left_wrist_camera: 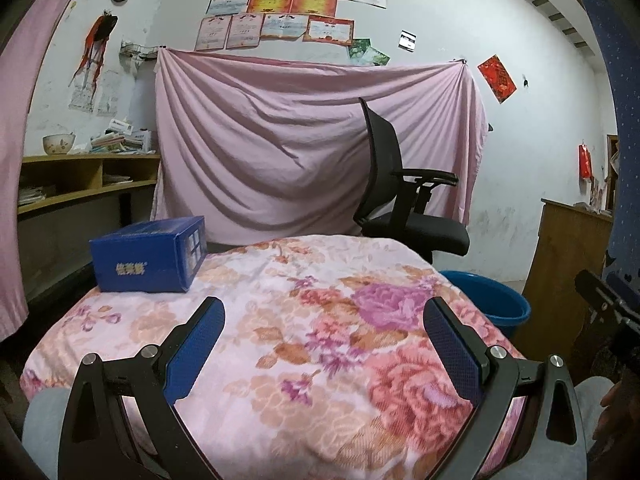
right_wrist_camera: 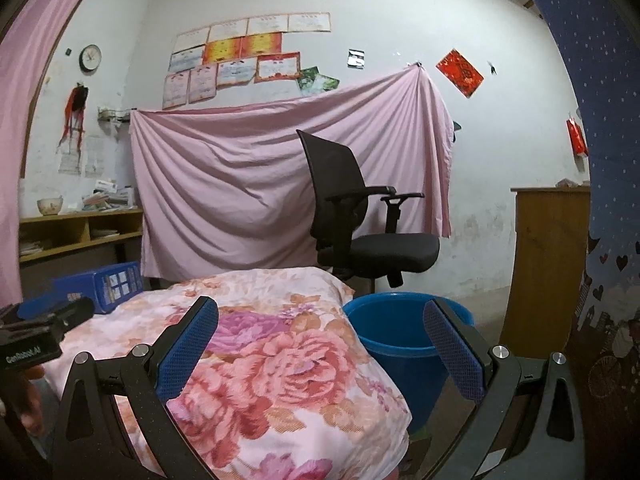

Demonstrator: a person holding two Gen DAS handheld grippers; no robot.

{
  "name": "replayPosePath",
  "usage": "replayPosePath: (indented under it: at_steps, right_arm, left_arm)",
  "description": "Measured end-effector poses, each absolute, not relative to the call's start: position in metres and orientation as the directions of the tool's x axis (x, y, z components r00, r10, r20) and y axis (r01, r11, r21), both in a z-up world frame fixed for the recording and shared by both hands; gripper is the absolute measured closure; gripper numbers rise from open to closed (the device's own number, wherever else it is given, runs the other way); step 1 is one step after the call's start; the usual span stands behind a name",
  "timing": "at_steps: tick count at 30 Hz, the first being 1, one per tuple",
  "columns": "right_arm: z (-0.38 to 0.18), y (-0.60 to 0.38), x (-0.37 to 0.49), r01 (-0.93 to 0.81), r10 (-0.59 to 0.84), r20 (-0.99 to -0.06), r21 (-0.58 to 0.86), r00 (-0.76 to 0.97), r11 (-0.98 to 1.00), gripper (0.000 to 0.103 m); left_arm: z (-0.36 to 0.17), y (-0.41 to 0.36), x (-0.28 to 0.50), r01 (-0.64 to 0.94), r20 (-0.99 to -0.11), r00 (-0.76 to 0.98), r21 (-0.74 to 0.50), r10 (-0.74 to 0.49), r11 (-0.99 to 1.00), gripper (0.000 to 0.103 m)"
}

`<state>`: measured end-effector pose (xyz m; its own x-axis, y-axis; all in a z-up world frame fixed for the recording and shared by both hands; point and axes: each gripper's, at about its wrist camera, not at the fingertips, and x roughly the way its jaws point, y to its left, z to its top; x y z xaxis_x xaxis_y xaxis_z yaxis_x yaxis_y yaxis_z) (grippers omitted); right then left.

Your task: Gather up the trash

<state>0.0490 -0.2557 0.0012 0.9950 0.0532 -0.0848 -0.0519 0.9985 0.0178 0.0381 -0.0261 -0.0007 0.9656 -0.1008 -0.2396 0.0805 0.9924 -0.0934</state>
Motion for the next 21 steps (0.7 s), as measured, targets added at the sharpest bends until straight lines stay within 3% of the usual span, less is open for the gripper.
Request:
replayPosePath:
  at_steps: [12, 21]
  right_arm:
    - [0.0, -0.239, 0.035, -0.079, 0.08, -0.085, 0.017, 0.993, 0.997, 0.0]
    - [-0.008, -0.236, 0.047, -0.089, 0.09, -0.143, 0.017, 0.986, 0.996, 0.0]
  left_arm:
    - [-0.005, -0.014, 0.012, 0.053, -0.222, 0.972, -0.093, -0.072, 0.994, 0.006]
    - [-0.009, -0.009, 0.012, 0.012, -0.229, 0.973, -0.103, -0.035, 0.995, 0.006]
